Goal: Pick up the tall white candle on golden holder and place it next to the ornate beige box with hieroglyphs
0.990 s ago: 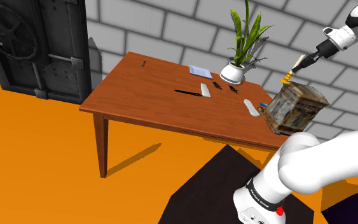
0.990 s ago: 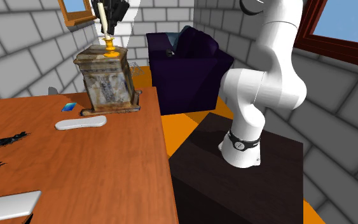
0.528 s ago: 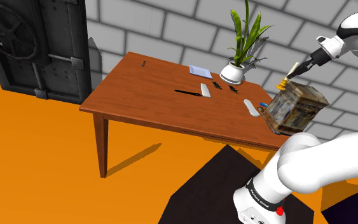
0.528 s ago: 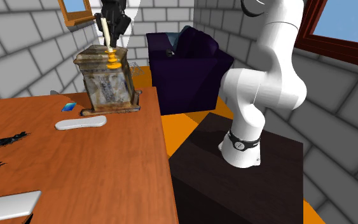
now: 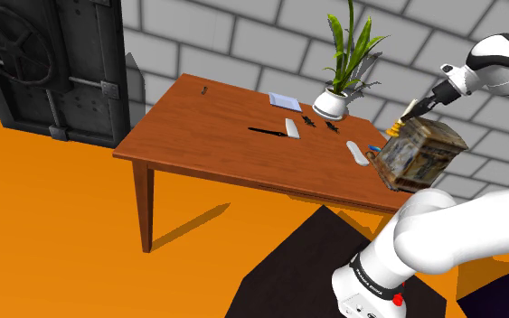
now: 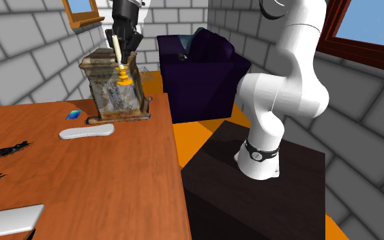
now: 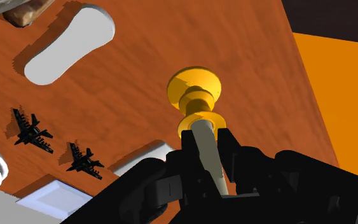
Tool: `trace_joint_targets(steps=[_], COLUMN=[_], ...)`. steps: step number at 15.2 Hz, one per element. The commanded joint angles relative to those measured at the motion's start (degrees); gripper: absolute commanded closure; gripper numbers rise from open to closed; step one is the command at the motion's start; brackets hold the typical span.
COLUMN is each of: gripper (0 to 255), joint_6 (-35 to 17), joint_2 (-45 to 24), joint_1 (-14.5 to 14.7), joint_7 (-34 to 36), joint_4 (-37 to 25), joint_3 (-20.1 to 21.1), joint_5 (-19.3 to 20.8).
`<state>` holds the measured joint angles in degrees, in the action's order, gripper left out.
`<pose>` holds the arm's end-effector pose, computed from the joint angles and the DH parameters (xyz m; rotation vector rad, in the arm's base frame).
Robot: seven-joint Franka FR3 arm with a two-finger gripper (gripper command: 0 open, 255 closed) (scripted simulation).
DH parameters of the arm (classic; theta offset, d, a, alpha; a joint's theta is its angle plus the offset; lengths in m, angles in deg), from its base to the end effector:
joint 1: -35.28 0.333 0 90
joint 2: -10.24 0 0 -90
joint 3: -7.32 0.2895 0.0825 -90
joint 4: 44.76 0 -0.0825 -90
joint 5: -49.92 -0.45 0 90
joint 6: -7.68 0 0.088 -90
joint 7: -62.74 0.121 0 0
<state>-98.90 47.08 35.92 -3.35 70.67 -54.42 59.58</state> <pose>0.1967 -0.5276 0.5244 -3.0339 -0.2516 -0.6677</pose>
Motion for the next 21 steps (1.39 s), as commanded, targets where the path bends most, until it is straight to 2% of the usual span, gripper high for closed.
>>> trace_joint_targets(steps=[1,11,21], gripper=[255,255,255], joint_6=[-1.48,-8.38,-15.43], joint_2=[0.23,0.47,-0.18], joint_1=[-0.19,-0.09,1.48], joint_7=[-0.33,-1.85,-3.68], joint_4=[1.6,8.18,13.62], joint_3=[-0.53,-3.83,-8.65], joint_5=[0.34,1.62,2.66])
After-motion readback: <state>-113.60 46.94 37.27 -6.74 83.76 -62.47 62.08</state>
